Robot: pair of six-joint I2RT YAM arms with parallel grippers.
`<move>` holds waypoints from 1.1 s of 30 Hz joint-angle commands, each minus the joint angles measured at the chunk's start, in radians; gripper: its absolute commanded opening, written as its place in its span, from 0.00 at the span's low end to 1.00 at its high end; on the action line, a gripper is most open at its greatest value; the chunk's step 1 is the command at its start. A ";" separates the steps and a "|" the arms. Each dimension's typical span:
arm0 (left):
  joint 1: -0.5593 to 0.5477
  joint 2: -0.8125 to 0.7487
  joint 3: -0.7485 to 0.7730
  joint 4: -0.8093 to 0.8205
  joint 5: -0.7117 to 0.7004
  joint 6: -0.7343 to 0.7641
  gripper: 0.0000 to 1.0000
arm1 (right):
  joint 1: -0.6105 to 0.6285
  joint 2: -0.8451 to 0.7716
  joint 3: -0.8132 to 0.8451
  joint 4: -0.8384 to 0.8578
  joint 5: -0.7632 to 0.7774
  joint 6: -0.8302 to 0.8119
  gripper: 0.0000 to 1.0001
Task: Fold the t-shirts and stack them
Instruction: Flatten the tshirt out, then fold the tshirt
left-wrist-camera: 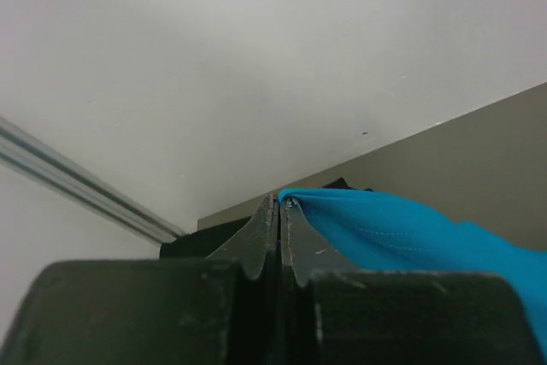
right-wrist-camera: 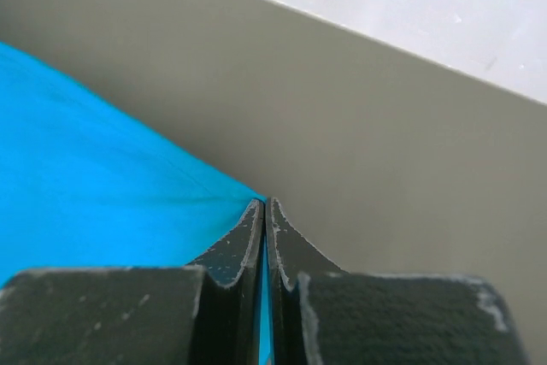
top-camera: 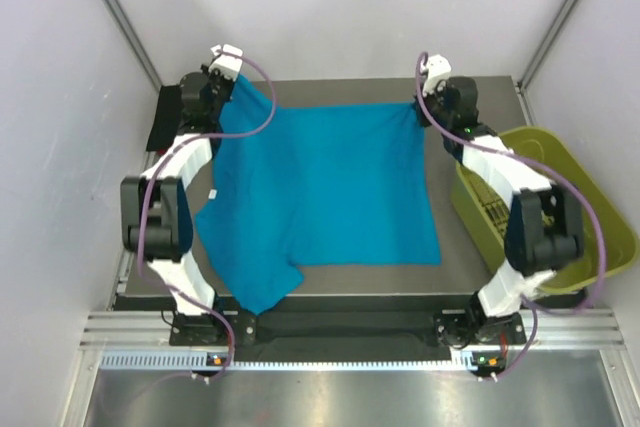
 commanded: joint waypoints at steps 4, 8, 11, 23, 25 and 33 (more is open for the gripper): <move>0.006 0.236 0.259 0.214 -0.019 0.084 0.00 | -0.066 0.228 0.223 0.247 -0.003 -0.043 0.00; 0.006 0.324 0.331 0.213 -0.011 0.075 0.00 | -0.080 0.339 0.331 0.230 -0.026 -0.054 0.00; 0.006 0.341 0.328 0.210 -0.002 0.075 0.00 | -0.079 0.396 0.358 0.250 -0.040 -0.068 0.00; 0.006 0.176 0.248 0.036 0.180 0.038 0.00 | -0.113 0.421 0.398 0.238 0.028 -0.106 0.00; 0.001 0.137 0.243 0.027 0.197 0.032 0.00 | -0.111 0.405 0.388 0.236 0.023 -0.103 0.00; -0.065 0.083 0.220 -0.057 0.213 0.102 0.00 | -0.111 0.404 0.373 0.239 -0.004 -0.073 0.00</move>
